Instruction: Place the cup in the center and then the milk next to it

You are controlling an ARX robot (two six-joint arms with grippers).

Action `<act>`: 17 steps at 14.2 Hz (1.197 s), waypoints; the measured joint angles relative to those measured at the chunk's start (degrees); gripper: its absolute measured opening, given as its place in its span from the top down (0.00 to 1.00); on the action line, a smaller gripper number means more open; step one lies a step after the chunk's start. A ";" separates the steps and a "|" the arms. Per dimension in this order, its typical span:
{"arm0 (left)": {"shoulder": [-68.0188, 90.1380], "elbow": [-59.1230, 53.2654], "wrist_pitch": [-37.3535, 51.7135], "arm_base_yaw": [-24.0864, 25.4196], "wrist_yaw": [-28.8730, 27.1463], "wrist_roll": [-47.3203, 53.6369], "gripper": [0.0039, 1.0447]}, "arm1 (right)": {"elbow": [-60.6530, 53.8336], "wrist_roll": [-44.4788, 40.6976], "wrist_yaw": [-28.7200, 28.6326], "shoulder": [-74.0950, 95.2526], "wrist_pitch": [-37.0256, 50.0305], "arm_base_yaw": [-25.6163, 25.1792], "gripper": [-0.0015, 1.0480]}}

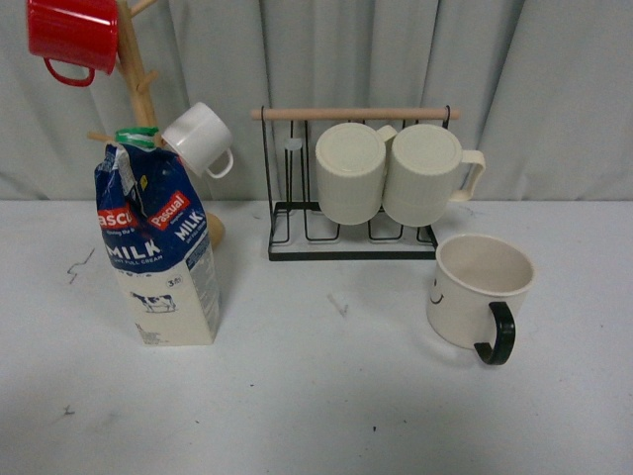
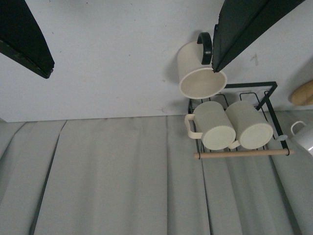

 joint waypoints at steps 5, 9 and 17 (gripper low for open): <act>0.00 0.00 0.00 0.00 0.00 0.00 0.06 | 0.00 0.00 0.00 0.00 0.00 0.00 0.06; 0.00 0.00 0.00 0.00 0.00 0.00 0.06 | -0.02 0.00 0.02 0.00 0.02 0.00 0.06; 0.00 0.00 0.00 0.00 0.00 0.00 0.06 | 0.00 0.00 0.00 0.00 0.00 0.00 0.06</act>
